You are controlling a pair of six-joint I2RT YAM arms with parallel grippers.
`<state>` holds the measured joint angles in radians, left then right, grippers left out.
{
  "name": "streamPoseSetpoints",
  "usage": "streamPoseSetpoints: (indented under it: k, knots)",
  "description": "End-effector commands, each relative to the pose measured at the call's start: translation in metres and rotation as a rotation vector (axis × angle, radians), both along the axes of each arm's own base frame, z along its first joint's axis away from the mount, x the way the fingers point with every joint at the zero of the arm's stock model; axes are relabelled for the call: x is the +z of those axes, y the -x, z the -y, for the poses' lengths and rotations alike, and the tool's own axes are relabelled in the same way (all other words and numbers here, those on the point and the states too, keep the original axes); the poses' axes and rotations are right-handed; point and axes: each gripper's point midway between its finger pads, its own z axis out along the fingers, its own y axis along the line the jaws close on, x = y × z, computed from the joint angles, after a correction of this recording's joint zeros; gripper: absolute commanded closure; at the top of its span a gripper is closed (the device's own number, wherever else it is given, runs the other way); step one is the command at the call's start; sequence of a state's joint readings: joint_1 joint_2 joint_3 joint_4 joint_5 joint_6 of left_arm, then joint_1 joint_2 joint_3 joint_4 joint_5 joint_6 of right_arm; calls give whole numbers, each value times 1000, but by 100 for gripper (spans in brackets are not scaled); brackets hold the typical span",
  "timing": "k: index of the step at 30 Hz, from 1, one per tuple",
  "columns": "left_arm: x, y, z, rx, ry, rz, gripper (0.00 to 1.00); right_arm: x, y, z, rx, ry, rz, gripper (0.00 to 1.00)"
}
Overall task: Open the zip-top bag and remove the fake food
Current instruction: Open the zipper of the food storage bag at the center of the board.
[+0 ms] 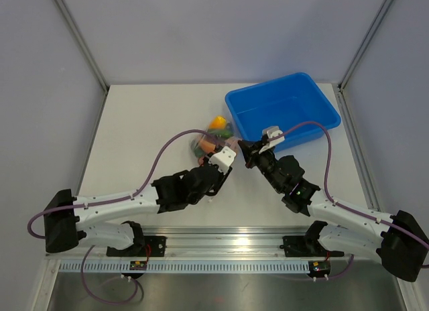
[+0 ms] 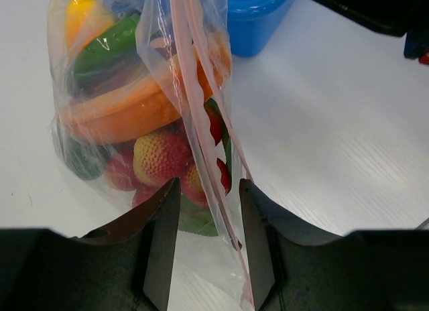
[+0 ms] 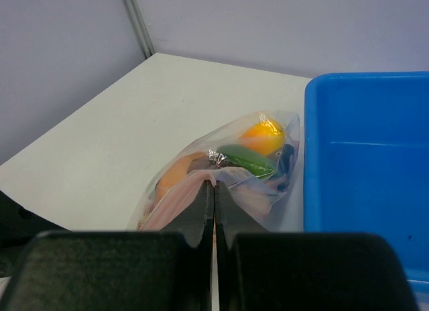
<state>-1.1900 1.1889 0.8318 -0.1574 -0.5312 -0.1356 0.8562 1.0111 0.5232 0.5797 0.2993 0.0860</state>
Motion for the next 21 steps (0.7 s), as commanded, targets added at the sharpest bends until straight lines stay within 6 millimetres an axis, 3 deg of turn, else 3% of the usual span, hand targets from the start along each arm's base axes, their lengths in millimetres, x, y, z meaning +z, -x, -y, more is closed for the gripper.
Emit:
streamPoseSetpoints:
  k: [1,4,6,7,9,21]
  knots:
    - [27,-9,14,22,62,39,59,43,-1,-1,2,-110,79,100]
    - [24,-12,16,27,49,33,70,43,-1,-1,2,-111,79,100]
    - [23,-14,16,32,45,30,81,43,-1,-1,2,-112,78,100]
    - [22,-15,15,33,41,30,91,42,-1,-1,1,-112,76,100]
    - [21,-16,13,43,34,27,98,43,-1,-1,3,-116,77,100]
    - [51,-55,-35,246,-5,82,100,23,-5,-12,24,-140,33,100]
